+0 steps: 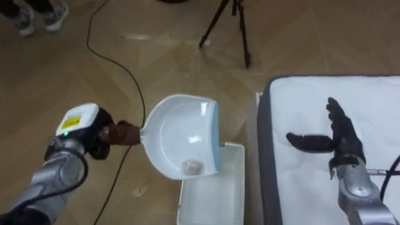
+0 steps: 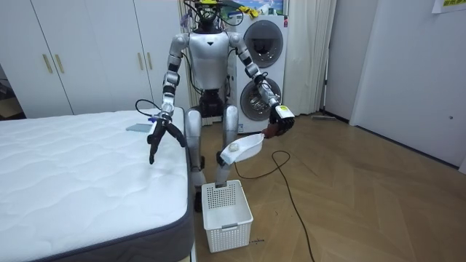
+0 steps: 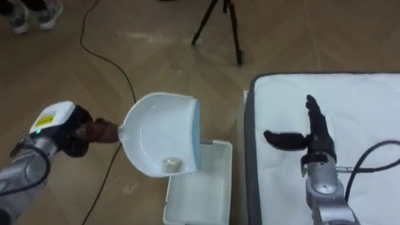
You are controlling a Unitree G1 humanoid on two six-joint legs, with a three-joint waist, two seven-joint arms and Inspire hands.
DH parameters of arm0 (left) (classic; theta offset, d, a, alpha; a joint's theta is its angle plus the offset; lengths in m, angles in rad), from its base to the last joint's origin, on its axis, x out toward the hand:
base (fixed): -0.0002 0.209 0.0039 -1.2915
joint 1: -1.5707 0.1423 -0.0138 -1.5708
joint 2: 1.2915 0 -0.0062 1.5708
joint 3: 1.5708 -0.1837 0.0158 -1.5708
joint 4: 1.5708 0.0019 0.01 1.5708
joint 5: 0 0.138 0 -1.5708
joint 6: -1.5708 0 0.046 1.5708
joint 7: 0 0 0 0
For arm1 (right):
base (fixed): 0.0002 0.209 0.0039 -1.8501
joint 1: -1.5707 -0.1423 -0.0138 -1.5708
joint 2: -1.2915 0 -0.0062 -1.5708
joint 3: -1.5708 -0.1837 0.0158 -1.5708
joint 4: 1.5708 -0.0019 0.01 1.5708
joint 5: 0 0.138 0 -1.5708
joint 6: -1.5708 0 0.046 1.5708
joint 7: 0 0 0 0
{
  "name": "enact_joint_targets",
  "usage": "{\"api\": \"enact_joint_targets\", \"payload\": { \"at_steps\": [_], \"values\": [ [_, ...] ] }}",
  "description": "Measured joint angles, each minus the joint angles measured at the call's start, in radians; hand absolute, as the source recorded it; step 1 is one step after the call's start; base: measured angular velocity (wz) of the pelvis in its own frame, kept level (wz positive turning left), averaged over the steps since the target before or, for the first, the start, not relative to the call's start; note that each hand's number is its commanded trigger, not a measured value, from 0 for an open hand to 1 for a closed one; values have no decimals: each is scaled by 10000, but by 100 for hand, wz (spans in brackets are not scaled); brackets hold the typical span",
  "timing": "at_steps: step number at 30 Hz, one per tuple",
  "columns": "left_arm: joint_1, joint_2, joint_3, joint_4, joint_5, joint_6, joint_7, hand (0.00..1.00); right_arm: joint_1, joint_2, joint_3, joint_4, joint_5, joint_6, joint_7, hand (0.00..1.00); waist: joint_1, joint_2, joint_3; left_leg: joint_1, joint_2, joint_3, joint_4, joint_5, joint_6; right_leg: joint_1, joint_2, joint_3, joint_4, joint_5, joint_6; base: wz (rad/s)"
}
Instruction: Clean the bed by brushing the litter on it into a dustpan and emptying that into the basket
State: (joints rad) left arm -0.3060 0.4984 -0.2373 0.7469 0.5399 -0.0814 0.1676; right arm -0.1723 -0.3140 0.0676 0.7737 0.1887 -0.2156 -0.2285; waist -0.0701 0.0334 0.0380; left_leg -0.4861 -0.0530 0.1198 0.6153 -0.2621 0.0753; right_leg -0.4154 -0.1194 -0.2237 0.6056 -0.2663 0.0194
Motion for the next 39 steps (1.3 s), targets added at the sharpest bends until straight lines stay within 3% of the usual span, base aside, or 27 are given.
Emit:
{"api": "enact_joint_targets", "payload": {
  "at_steps": [2, 5, 6, 7, 15, 18, 31, 36, 39],
  "values": [
    [0, -58, -1, 0, -375, -129, 3, 100, -120, -3, 2, 8, 16, -61, 24, 0, 55, -29, 13, -7, -75, 23, -188, 54, 94, -67, -43, 1, 8, -1, -19, 13],
    [-32, -124, 4, 1, -723, -225, 28, 100, -209, -2, 107, 97, 37, -143, 22, 0, 118, -91, 33, 111, -142, 87, -570, 318, 577, -101, -76, 11, -32, 20, -102, 0],
    [-34, -126, 13, 0, -985, -358, 79, 100, -211, -4, 222, 96, 67, -149, 19, 0, 121, -132, 49, 129, -145, 86, -714, 442, 814, -78, -59, 8, -61, 44, -148, 3],
    [-34, -155, 16, 1, -1209, -492, 155, 100, -204, -1, 314, 96, 105, -152, 21, 0, 115, -170, 73, 130, -133, 83, -794, 501, 901, -97, -21, 15, -148, 64, -189, 3],
    [-34, -364, 15, 16, -1563, -1087, 184, 100, -206, -5, 341, 119, 113, -166, 7, 0, 77, -339, 64, 163, -120, 136, -933, 520, 904, -114, -13, 42, -215, 99, -213, -3],
    [-34, -438, 15, 118, -1563, -1118, 184, 100, -209, -5, 343, 193, 110, -298, 6, 0, 84, -418, 51, 287, -106, 137, -1049, 519, 904, 37, 21, 9, -472, 148, -204, 0],
    [-42, -475, 21, 230, -1541, -1170, 189, 100, -212, -4, 392, 367, 16, -566, -19, 0, 181, -406, 46, 509, -64, 123, -1332, 521, 904, 355, 154, -5, -992, 280, -162, 0],
    [-43, -449, 24, 226, -1462, -1171, 193, 100, -140, -6, 392, 382, -197, -569, -64, 0, 231, -318, 18, 448, -54, 121, -1353, 520, 903, 319, 188, -10, -1051, 315, -160, 0],
    [-42, -230, 22, 225, -1123, -1197, 257, 100, -110, -34, 390, 371, -193, -574, -113, 0, 227, -194, 22, 435, -56, 117, -1321, 520, 903, 303, 179, -28, -1054, 316, -157, 0]
  ]
}}
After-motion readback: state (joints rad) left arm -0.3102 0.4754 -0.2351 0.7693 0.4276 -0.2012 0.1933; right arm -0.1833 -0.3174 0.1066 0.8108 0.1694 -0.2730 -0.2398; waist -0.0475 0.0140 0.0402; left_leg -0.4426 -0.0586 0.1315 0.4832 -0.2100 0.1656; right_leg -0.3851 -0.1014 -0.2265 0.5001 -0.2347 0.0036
